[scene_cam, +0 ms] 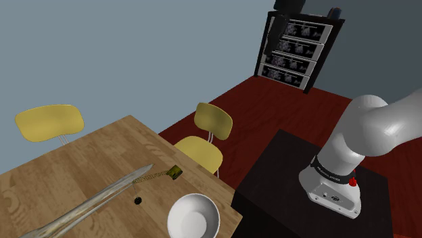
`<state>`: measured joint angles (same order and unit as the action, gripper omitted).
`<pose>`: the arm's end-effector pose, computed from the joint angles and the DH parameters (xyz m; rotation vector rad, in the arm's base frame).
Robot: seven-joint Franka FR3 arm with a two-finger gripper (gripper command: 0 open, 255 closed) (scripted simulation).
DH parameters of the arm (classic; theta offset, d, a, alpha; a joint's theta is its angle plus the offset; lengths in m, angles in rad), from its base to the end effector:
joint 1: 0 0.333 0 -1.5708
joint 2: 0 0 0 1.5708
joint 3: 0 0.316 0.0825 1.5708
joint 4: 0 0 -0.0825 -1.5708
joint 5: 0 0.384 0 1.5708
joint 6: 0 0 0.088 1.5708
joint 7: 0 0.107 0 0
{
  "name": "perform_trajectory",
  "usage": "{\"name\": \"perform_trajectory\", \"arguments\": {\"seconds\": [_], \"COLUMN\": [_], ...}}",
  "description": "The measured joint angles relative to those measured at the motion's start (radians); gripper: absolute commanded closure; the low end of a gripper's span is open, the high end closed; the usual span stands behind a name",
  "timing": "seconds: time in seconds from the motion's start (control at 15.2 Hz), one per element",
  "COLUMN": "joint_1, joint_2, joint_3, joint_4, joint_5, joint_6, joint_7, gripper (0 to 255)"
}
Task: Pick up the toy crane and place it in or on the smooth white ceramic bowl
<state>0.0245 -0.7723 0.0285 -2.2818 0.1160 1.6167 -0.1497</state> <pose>0.3147 0.0319 0.6261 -3.0317 -0.2989 -0.1705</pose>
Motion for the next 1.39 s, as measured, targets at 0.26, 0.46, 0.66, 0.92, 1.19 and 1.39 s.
{"name": "perform_trajectory", "arguments": {"seconds": [0.26,0.46,0.66,0.92,1.19,1.39], "joint_1": [0.006,0.016,0.021,0.034,0.039,0.042], "joint_2": [0.025,0.053,0.118,0.198,0.316,0.426], "joint_3": [0.023,0.058,0.087,0.134,0.176,0.214], "joint_4": [-0.047,-0.105,-0.148,-0.188,-0.207,-0.204], "joint_5": [0.011,0.028,0.039,0.055,0.060,0.055], "joint_6": [0.068,0.152,0.256,0.374,0.508,0.611], "joint_7": [0.014,0.039,0.053,0.088,0.116,0.150], "gripper": [0,0,0,0,0,0]}}
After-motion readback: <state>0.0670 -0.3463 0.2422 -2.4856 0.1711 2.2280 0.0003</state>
